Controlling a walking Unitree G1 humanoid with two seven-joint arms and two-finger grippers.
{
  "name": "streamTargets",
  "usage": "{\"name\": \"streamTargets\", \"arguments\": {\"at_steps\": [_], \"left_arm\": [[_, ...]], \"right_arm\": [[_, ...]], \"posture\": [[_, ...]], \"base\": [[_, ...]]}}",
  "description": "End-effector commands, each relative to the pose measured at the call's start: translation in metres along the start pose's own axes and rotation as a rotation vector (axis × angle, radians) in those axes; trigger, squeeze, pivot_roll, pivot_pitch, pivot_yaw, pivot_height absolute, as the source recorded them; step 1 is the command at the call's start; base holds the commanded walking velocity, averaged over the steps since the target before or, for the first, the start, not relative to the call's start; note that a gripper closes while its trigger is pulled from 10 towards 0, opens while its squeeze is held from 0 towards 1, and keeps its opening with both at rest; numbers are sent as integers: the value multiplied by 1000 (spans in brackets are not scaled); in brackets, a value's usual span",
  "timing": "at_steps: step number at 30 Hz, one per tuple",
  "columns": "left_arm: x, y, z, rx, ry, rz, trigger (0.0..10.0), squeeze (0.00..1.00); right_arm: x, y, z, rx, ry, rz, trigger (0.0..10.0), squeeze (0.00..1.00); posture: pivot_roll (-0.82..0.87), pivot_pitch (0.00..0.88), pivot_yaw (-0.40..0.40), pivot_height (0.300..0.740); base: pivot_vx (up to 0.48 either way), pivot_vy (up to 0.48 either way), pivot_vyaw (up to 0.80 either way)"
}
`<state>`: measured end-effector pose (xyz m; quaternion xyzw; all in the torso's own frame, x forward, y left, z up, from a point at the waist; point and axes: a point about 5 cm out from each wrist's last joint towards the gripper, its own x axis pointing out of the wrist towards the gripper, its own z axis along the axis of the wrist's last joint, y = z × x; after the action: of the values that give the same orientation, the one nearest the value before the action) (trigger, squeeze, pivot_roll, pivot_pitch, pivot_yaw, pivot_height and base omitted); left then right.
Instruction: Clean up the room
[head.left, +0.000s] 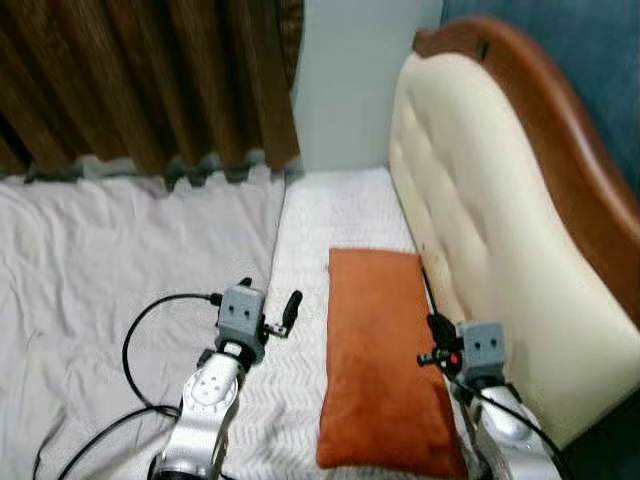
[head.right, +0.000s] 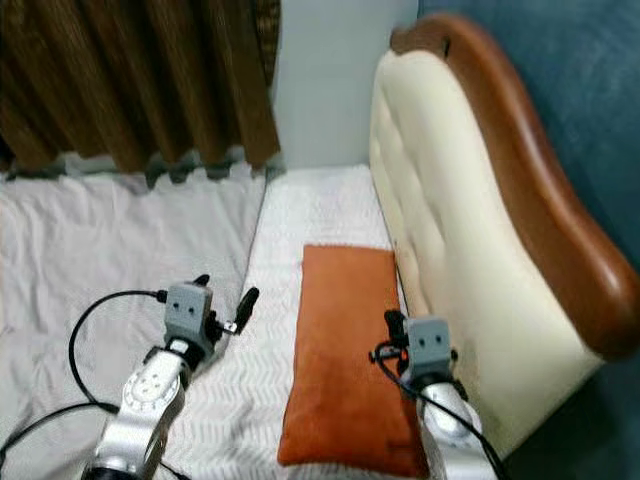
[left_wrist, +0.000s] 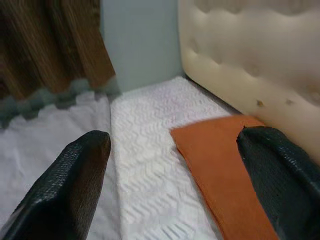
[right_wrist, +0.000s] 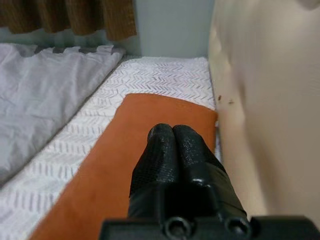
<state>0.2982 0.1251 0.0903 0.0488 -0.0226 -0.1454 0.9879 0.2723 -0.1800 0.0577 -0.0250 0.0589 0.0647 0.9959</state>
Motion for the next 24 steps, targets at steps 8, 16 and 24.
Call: {"name": "streamTargets", "arguments": {"at_steps": [8, 16, 24], "left_arm": [[6, 11, -6, 33, 98, -87, 10000, 0], [-5, 41, 5, 94, 105, -77, 10000, 0], [-17, 44, 12, 91, 96, -65, 10000, 0]], "right_arm": [[19, 22, -41, 178, 304, 45, 10000, 0], [44, 62, -35, 128, 322, 137, 10000, 0], [52, 42, -26, 18, 286, 15, 10000, 1000]], "posture": [[-5, 286, 70, 740], [80, 512, 135, 740], [111, 555, 140, 740]], "base": [[0, 0, 0], [0, 0, 0], [0, 0, 0]]}}
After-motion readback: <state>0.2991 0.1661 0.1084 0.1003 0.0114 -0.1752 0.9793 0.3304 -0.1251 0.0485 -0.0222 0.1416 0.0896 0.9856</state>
